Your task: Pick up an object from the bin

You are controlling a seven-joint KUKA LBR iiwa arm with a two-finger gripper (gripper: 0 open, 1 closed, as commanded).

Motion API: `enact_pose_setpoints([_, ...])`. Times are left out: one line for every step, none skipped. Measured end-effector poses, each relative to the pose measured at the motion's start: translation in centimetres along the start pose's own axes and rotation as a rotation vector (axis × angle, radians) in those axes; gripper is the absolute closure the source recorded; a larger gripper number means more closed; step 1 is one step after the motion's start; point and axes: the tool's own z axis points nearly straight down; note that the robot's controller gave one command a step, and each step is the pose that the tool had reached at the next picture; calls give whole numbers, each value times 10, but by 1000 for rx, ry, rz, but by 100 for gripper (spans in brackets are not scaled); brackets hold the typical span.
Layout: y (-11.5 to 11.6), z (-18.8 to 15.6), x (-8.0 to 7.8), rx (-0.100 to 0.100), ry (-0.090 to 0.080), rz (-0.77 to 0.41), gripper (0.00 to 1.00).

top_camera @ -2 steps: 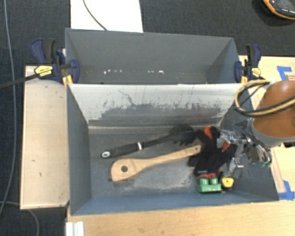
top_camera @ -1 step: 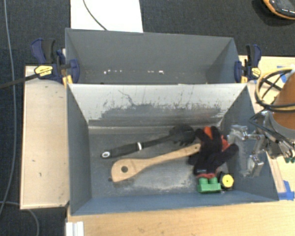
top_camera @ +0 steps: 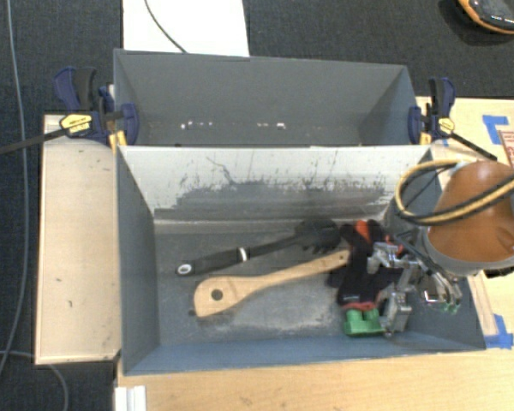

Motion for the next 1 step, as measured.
enact_pose_setpoints([-2, -38, 2, 3, -8, -192, 0])
